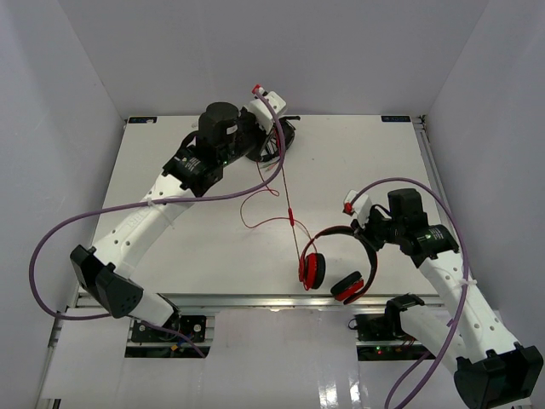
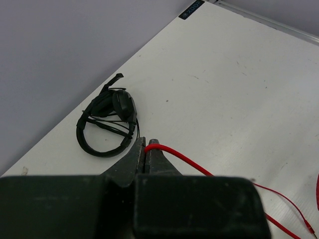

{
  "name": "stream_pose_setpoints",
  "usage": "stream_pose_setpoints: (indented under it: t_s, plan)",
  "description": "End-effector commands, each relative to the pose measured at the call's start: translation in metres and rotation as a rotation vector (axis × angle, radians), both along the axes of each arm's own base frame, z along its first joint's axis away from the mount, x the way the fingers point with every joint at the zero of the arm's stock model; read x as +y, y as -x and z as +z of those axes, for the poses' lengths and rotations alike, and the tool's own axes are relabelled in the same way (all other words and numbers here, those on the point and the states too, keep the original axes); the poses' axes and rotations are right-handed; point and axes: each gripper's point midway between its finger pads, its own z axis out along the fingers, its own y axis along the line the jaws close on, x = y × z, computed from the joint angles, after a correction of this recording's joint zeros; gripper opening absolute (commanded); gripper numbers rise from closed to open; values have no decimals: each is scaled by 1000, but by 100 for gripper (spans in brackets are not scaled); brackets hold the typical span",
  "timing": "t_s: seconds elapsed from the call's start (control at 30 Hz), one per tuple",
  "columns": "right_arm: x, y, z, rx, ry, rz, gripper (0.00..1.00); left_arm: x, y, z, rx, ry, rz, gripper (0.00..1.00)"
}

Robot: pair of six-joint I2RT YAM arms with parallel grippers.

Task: Wrap the headphones

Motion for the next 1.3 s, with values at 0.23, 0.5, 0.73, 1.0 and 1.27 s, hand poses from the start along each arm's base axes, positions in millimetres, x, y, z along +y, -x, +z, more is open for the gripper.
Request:
stream_pose_setpoints:
  t_s: [0.23,0.5,0.73,1.0,1.27]
  plan:
    - [21,21,2,1,-60,147,8,-3,-22,17,-26,44,13,0]
    - [30,19,-4,5,-60,160,8,-18,-26,22,-2,89,-21,0]
    - [37,23,-4,13,-83,187,8,-27,-27,17,28,109,-49,0]
    - [52,39,16,34,-164,284,8,-27,-31,-20,86,56,-37,0]
    - [71,66,59,65,-303,452,8,-12,-28,-68,153,-18,3,0]
